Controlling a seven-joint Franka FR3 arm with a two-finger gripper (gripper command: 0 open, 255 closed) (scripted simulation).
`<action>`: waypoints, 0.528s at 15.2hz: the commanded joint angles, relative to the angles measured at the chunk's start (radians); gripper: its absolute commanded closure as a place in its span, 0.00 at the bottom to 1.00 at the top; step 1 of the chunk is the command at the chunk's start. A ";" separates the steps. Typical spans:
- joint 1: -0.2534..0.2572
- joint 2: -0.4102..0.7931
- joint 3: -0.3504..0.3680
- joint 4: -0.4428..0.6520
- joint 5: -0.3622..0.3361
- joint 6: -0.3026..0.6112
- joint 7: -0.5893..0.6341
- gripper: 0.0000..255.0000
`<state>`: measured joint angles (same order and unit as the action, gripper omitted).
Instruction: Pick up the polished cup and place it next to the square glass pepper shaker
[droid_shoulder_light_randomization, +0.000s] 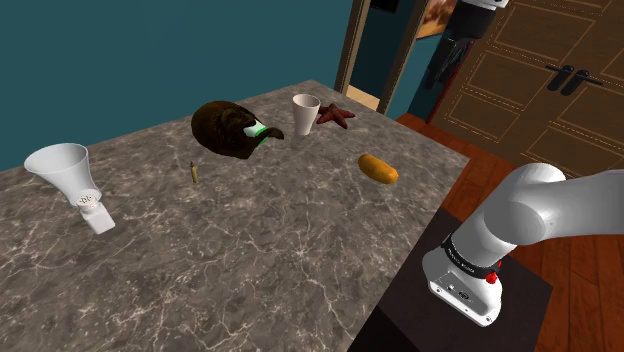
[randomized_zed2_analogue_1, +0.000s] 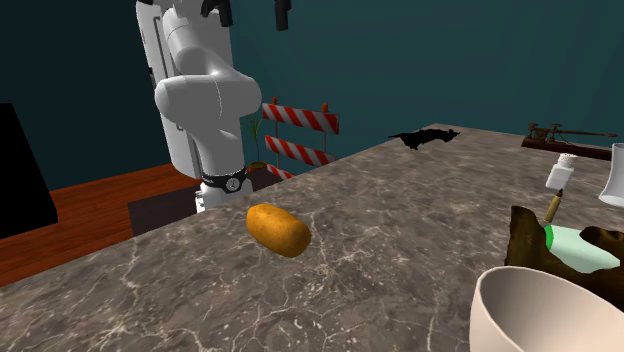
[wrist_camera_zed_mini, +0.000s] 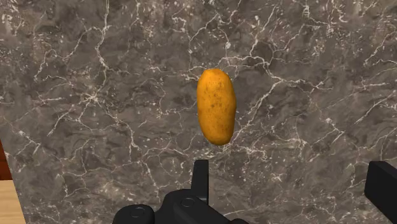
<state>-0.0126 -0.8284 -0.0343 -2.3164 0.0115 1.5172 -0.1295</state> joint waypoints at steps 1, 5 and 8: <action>0.000 0.000 0.000 0.000 0.000 0.000 0.000 0.00; 0.000 0.120 -0.007 0.000 0.011 0.124 0.006 0.00; 0.000 0.217 -0.013 0.015 0.020 0.210 0.008 0.00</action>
<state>-0.0123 -0.6473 -0.0442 -2.3065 0.0290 1.6936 -0.1210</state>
